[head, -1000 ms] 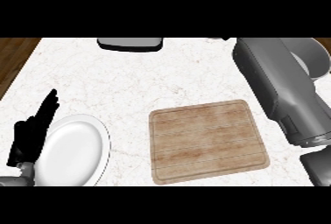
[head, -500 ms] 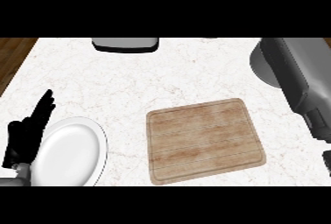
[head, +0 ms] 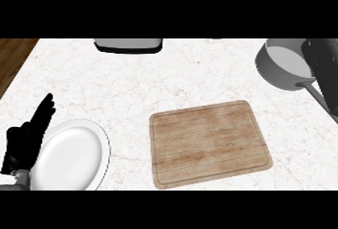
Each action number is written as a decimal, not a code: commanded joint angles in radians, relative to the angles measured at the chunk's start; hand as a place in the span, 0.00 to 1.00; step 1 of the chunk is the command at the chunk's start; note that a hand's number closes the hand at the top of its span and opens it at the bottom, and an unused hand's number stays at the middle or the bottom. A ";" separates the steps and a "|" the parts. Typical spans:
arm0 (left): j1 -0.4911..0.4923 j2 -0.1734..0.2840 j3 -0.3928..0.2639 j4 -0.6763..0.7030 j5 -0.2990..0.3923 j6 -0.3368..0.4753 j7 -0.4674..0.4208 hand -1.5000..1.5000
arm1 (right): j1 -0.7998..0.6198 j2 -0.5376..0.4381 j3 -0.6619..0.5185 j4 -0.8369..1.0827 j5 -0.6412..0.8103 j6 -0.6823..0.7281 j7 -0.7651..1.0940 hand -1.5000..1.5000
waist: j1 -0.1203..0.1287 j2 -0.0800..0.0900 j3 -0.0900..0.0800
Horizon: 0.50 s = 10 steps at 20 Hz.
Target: Pick the can from the cutting board and place it in the pot
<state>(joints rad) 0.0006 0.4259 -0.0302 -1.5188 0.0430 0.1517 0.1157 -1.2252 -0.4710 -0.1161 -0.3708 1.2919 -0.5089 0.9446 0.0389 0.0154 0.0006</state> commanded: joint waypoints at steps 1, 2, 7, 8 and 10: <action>0.020 -0.011 0.006 -0.004 0.005 -0.012 -0.027 0.50 | 0.033 -0.081 -0.063 0.069 -0.045 -0.088 -0.100 1.00 | 0.010 0.005 0.001; -0.026 -0.024 -0.013 0.002 -0.025 0.012 0.026 0.50 | 0.015 -0.071 -0.063 0.090 -0.047 -0.067 -0.119 1.00 | 0.005 0.004 0.001; 0.025 -0.022 -0.009 0.000 -0.027 -0.006 -0.031 0.50 | 0.076 -0.165 -0.115 0.161 -0.090 -0.073 -0.231 1.00 | 0.022 0.012 0.002; -0.011 -0.033 -0.022 -0.021 -0.036 0.007 0.008 0.50 | 0.075 -0.158 -0.109 0.175 -0.081 -0.079 -0.232 1.00 | 0.023 0.013 0.002; -0.021 -0.008 0.005 -0.009 -0.014 -0.021 0.003 0.50 | 0.105 -0.166 -0.107 0.199 -0.077 -0.086 -0.262 1.00 | 0.032 0.017 0.003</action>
<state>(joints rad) -0.0084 0.4030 -0.0379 -1.5233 0.0208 0.1490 0.1092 -1.1529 -0.6064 -0.2131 -0.2215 1.2174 -0.5831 0.7357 0.0583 0.0273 0.0026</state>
